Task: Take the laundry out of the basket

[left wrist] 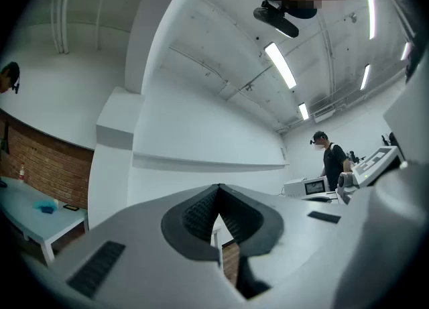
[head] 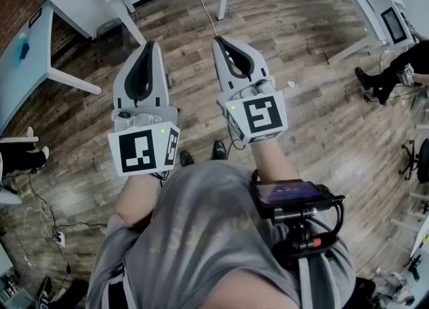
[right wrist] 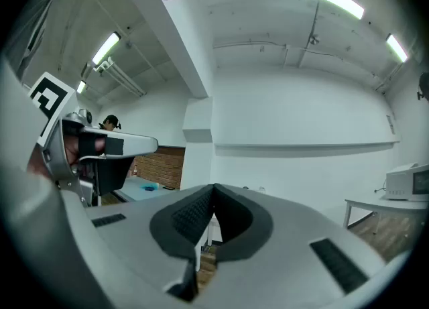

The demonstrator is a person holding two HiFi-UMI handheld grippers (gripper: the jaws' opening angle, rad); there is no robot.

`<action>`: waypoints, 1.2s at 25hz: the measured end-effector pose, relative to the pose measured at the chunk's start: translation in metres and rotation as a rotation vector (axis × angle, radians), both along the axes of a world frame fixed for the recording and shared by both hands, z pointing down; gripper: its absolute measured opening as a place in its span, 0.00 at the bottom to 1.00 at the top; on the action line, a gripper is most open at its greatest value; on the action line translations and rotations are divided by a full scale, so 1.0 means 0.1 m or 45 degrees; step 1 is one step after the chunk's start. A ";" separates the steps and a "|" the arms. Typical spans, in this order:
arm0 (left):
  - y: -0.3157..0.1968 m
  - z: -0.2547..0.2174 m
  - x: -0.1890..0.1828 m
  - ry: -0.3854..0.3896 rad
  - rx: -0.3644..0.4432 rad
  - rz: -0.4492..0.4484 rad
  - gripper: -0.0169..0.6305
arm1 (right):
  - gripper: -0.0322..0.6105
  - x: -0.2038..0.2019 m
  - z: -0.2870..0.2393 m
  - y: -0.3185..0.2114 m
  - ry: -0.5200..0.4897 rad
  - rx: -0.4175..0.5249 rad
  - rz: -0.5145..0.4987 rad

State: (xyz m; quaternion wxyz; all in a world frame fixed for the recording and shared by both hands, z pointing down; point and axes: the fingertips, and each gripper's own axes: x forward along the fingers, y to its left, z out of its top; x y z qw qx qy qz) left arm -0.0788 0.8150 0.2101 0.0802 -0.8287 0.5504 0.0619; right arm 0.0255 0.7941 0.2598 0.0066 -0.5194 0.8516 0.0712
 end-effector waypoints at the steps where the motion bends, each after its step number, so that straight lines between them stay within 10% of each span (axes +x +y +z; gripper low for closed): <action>1: 0.00 0.00 0.02 -0.001 -0.002 0.000 0.04 | 0.06 0.02 0.01 0.00 0.000 -0.004 0.001; 30: -0.33 0.11 0.45 -0.084 -0.051 -0.112 0.04 | 0.06 0.87 0.33 -0.45 -0.135 -0.119 0.018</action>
